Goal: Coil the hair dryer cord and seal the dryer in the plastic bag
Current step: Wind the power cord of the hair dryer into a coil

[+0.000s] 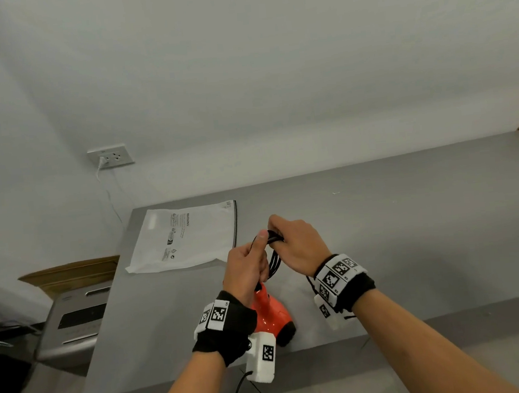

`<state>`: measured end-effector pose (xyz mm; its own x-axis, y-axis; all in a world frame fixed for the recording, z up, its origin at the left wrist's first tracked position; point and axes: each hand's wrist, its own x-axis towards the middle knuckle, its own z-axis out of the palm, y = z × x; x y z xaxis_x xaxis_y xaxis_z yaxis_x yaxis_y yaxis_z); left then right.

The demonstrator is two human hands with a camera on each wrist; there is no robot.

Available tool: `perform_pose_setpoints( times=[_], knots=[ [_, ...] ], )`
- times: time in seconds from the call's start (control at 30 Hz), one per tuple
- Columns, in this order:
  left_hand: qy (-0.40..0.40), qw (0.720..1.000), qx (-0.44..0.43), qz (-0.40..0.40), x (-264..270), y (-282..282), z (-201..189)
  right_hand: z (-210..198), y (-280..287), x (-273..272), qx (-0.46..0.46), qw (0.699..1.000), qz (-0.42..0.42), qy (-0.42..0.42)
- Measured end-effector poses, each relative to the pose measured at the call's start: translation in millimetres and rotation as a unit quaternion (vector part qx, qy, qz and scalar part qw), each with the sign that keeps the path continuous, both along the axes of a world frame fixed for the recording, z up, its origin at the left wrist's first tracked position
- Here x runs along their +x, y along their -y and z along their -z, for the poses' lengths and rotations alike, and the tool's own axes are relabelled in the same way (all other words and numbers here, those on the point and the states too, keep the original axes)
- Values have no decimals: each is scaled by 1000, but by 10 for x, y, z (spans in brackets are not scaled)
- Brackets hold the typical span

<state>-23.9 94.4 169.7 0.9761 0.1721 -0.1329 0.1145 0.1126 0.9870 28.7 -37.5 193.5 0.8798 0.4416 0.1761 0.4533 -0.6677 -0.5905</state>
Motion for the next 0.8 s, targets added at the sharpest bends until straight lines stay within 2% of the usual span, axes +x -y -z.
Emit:
perform_pose_setpoints(
  times=[0.17, 0.4, 0.6, 0.8],
  knots=[
    [-2, 999, 22, 23, 28, 3, -81, 46, 34, -1, -23, 1000, 7, -2],
    [25, 997, 58, 36, 67, -16, -51, 221, 107, 29, -17, 996, -27, -88],
    [44, 981, 189, -2, 103, -5, 88, 237, 134, 50, 5, 993, -24, -116],
    [81, 971, 227, 2, 77, 36, 116, 180, 149, 132, 18, 995, -24, -99]
  ],
)
